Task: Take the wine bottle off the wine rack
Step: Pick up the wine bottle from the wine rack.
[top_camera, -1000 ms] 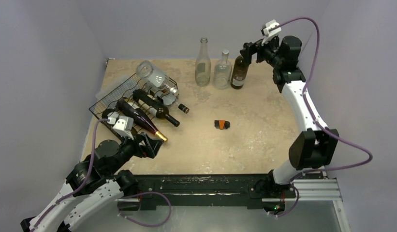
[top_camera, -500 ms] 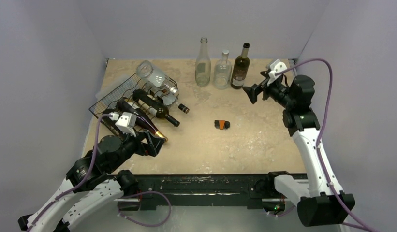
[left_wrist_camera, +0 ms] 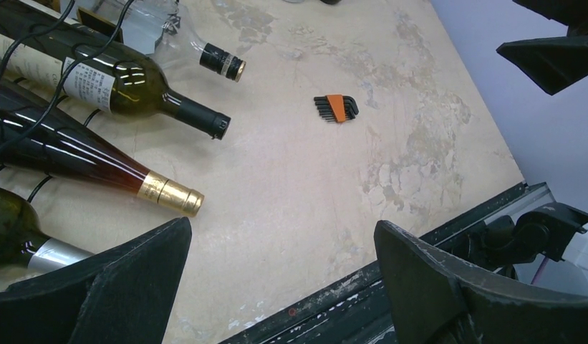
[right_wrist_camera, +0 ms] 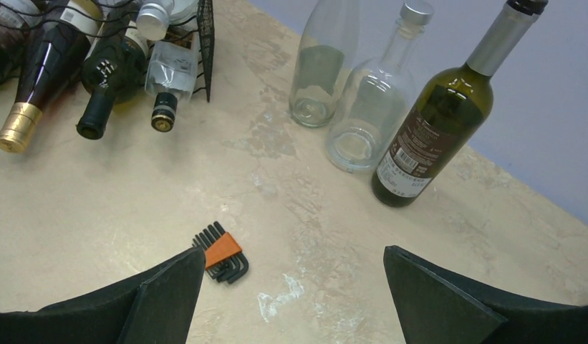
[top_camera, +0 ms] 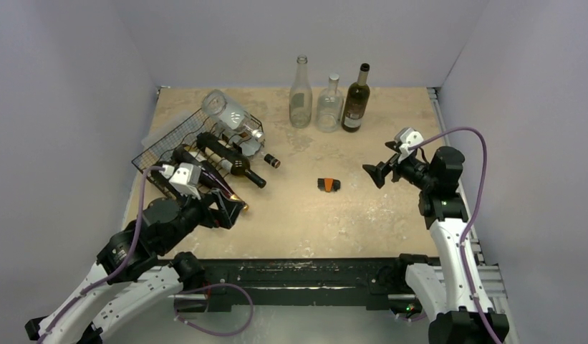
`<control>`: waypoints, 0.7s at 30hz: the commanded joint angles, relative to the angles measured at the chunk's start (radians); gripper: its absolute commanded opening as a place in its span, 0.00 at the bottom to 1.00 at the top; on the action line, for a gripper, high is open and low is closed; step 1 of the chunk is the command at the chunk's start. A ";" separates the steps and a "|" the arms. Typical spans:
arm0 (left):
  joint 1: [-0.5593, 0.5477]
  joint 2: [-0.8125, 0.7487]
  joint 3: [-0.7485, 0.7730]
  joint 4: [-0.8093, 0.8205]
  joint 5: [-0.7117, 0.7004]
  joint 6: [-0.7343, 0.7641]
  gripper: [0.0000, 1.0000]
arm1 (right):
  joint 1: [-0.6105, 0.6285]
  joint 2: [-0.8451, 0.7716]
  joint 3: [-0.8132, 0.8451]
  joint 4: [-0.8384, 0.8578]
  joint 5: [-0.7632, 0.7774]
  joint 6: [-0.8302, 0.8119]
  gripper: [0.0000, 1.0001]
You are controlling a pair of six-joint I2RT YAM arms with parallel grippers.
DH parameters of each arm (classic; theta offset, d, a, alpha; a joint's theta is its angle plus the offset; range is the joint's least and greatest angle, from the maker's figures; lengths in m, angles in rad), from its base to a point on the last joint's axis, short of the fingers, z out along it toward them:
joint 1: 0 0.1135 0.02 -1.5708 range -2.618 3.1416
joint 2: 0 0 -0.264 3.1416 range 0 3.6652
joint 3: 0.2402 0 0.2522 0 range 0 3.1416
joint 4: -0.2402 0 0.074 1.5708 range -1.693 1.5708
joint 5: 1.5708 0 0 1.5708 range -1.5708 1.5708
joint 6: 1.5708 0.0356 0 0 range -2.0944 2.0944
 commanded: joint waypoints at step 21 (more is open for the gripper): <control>0.004 0.186 0.088 0.216 0.007 0.061 1.00 | -0.057 -0.021 -0.047 0.109 -0.133 0.128 0.99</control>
